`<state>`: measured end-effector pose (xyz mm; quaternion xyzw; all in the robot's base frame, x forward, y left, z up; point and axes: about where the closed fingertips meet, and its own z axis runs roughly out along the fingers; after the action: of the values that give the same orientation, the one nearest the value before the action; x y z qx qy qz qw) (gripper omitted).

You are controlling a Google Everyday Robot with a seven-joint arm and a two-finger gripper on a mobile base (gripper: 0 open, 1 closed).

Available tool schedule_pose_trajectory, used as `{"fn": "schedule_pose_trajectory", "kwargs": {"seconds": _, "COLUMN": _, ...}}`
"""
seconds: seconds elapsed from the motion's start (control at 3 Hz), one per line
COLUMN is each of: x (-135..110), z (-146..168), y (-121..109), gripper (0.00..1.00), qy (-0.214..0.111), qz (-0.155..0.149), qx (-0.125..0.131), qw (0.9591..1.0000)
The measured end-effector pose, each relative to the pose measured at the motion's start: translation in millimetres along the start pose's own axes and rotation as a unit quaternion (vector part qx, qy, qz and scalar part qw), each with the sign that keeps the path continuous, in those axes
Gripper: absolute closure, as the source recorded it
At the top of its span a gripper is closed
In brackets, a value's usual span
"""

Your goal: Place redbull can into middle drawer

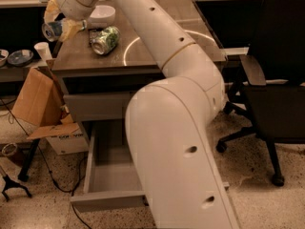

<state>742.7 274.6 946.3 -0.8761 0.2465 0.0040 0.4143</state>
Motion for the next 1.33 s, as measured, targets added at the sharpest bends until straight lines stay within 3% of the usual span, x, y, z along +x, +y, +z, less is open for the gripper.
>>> {"fn": "schedule_pose_trajectory", "kwargs": {"seconds": 0.67, "x": -29.5, "z": -29.7, "y": -1.5, "gripper": 1.00, "qy": -0.048, "qz": -0.016, "qx": 0.057, "qw": 0.9971}}
{"fn": "schedule_pose_trajectory", "kwargs": {"seconds": 1.0, "x": -38.4, "z": -45.6, "y": 19.2, "gripper": 1.00, "qy": -0.072, "qz": -0.009, "qx": 0.070, "qw": 0.9949}}
{"fn": "schedule_pose_trajectory", "kwargs": {"seconds": 1.33, "x": -42.4, "z": -52.6, "y": 38.0, "gripper": 1.00, "qy": -0.086, "qz": 0.000, "qx": 0.066, "qw": 0.9941}}
